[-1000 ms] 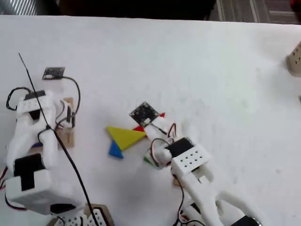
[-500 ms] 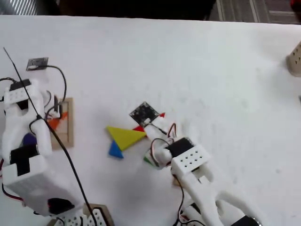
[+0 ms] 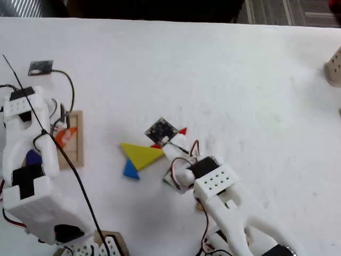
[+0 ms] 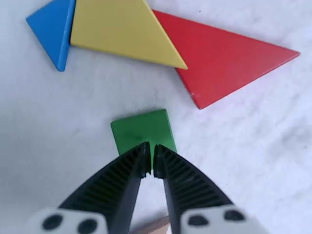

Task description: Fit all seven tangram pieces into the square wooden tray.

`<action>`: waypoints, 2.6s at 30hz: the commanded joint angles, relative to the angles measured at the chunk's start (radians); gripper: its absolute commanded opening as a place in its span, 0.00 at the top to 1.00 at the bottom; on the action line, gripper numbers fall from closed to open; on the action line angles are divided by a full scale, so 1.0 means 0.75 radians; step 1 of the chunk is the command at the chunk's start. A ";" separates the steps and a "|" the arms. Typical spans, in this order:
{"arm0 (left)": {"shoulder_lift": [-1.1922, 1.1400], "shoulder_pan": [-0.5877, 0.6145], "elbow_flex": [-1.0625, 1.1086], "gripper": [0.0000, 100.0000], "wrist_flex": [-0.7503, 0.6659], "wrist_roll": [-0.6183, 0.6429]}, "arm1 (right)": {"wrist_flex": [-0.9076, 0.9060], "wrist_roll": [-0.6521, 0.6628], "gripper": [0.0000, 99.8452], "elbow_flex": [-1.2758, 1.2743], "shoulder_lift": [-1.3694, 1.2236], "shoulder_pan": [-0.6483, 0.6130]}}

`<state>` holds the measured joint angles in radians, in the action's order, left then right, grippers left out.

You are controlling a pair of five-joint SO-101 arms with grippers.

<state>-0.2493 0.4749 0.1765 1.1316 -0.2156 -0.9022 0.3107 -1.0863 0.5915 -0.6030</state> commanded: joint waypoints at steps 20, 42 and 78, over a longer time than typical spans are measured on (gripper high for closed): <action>-0.204 -0.079 -0.162 0.86 -0.108 0.205 | 0.019 0.029 0.98 0.008 0.040 -0.011; -0.165 -0.046 -0.229 0.98 -0.108 0.315 | 0.019 0.029 0.98 0.008 0.040 -0.011; -0.300 -0.101 -0.137 0.98 0.194 0.311 | 0.019 0.031 0.98 0.010 0.040 -0.011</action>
<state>-0.4810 0.4319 0.0430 1.2559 0.0315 -0.9022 0.3184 -1.0863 0.5915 -0.6030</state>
